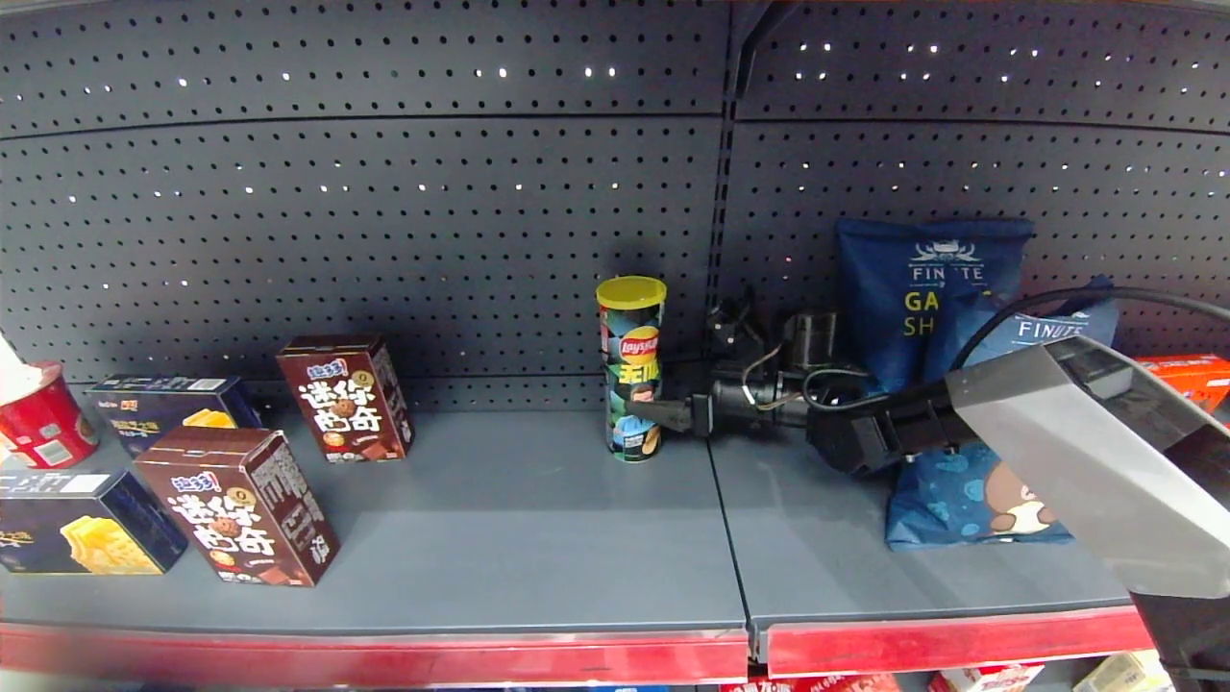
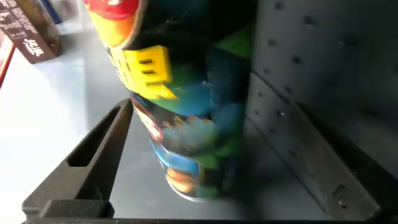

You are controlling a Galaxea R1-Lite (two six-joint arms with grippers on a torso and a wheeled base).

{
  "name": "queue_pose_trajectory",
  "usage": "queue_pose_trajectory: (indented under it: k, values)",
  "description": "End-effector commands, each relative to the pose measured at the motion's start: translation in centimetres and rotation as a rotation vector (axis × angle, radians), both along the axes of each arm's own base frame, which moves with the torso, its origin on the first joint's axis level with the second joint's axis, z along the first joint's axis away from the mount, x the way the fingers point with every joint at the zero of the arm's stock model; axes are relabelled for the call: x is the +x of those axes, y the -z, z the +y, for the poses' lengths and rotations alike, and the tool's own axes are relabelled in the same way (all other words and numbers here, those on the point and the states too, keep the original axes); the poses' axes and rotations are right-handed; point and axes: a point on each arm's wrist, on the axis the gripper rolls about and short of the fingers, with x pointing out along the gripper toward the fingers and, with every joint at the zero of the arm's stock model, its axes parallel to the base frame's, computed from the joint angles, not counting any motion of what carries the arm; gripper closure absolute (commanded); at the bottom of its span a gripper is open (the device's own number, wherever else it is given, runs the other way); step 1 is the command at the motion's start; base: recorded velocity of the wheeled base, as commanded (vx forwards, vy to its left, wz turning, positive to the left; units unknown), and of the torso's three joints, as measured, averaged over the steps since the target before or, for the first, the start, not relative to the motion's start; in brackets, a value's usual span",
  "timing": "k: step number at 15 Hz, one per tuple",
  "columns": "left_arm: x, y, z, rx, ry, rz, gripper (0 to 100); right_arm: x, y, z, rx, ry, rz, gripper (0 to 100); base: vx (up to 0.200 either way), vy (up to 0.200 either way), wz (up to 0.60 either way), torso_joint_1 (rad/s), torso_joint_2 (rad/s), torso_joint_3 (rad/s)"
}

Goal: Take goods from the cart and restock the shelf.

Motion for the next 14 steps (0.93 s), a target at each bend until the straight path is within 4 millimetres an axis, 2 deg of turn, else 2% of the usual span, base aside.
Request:
queue_pose_trajectory:
  k: [1,7,8,11,13,14]
  values:
    - [0.0,0.0,0.0,0.000,-0.001,0.003,100,-0.1,0.8,1.1,-0.003,-0.021,0.008,0,0.000,0.000,0.00,0.000,0.00,0.000]
    - [0.1,0.3,0.0,0.001,0.001,0.012,100,0.6,0.5,2.1,0.003,-0.034,-0.001,0,0.000,0.000,0.00,0.000,0.00,0.000]
    - [0.1,0.3,0.0,0.001,0.001,0.012,100,0.9,0.7,2.3,0.006,-0.036,-0.010,100,0.000,0.000,0.00,0.000,0.00,0.000]
    - [0.2,0.4,0.0,0.002,0.001,0.017,100,0.6,-0.2,2.4,0.008,-0.033,-0.014,100,0.000,0.000,0.00,0.000,0.00,0.000]
    - [0.2,0.6,0.0,0.002,0.001,0.023,100,-0.1,-1.8,2.4,0.018,-0.027,-0.034,100,0.000,0.000,0.00,0.000,0.00,0.000]
    - [0.2,0.7,0.0,0.001,0.001,0.024,100,-1.3,-3.0,2.4,0.018,-0.018,-0.039,100,0.000,0.000,0.00,0.000,0.00,0.000]
